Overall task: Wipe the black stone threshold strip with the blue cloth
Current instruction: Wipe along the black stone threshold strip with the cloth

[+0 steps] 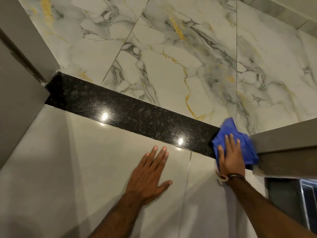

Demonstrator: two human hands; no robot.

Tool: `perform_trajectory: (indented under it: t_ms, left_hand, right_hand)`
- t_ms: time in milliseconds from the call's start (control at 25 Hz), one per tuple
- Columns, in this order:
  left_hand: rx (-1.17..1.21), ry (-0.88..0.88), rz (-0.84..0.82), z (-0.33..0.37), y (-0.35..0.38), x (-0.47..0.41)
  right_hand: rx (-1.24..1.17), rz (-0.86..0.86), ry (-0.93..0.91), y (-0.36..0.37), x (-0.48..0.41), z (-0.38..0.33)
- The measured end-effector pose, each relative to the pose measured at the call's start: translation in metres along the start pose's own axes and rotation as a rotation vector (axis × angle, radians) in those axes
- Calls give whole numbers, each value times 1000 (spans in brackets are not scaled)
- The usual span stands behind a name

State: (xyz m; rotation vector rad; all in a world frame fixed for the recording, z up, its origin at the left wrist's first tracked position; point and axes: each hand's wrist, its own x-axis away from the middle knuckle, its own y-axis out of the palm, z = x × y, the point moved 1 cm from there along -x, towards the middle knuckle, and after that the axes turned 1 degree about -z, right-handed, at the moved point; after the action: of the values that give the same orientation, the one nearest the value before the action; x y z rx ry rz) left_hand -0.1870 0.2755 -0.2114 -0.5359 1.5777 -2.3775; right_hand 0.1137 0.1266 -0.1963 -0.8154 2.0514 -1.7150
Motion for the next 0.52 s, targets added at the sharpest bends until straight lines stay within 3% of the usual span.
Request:
perform_trajectory:
  t_ms: [80, 120, 240, 360, 480, 520]
  left_hand:
    - [-14, 14, 3, -5, -2, 0]
    - [-13, 7, 3, -8, -4, 1]
    - [1, -39, 5, -23, -11, 7]
    - [-5, -101, 26, -51, -22, 12]
    - [7, -205, 65, -77, -33, 17]
    - [5, -230, 69, -86, -36, 20]
  right_hand:
    - [102, -111, -366, 2, 3, -18]
    - [134, -131, -423, 6, 3, -33]
    - [17, -61, -133, 16, -4, -86]
    - [94, -150, -420, 31, -6, -128]
    - [65, -109, -403, 37, -21, -168]
    - [87, -122, -490, 41, -24, -183]
